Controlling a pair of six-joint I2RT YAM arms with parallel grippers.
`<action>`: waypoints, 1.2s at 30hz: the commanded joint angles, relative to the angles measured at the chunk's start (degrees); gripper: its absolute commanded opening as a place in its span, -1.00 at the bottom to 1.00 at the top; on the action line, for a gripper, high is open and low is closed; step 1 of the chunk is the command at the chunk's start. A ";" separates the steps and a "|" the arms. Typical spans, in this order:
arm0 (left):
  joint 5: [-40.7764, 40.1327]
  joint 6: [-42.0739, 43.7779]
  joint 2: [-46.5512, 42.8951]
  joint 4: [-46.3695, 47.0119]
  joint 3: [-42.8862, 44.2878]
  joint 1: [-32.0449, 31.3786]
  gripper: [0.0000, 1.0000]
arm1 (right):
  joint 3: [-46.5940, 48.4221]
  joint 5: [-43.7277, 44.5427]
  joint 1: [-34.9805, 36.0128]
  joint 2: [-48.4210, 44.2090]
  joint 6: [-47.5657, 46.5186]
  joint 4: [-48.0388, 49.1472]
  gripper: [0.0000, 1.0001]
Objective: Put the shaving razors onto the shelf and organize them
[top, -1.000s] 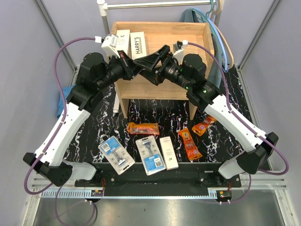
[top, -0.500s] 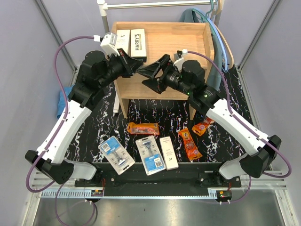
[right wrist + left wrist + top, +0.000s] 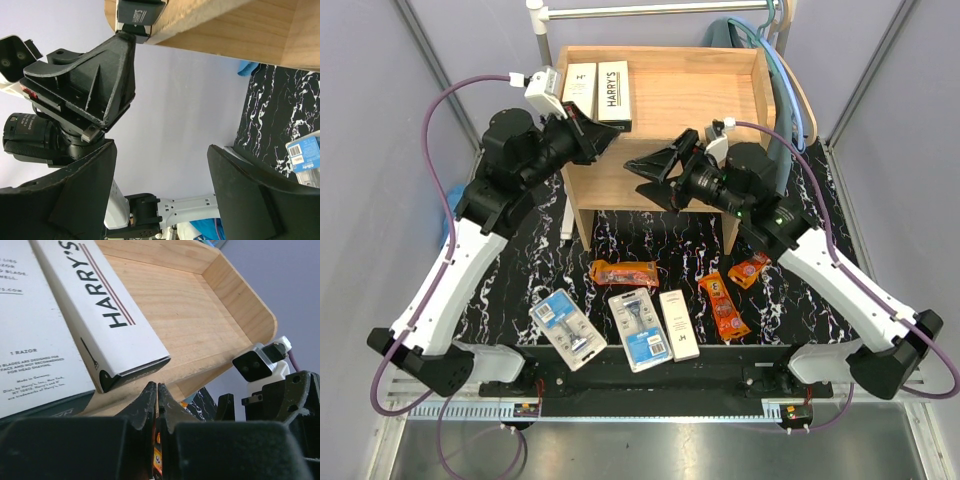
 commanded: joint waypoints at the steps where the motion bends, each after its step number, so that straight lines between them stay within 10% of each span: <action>1: 5.85 1.41 -4.14 2.86 1.24 0.21 -0.73 | -1.00 -0.96 0.47 -3.78 -0.99 -2.06 0.66; 10: 10.52 -2.89 -15.99 2.51 -11.84 -0.05 0.90 | -5.48 0.35 2.93 -7.73 -5.82 -10.50 0.67; 36: 10.34 -19.69 -35.26 5.41 -61.17 -3.56 0.98 | -24.91 17.76 8.19 -6.79 -18.74 -39.06 0.70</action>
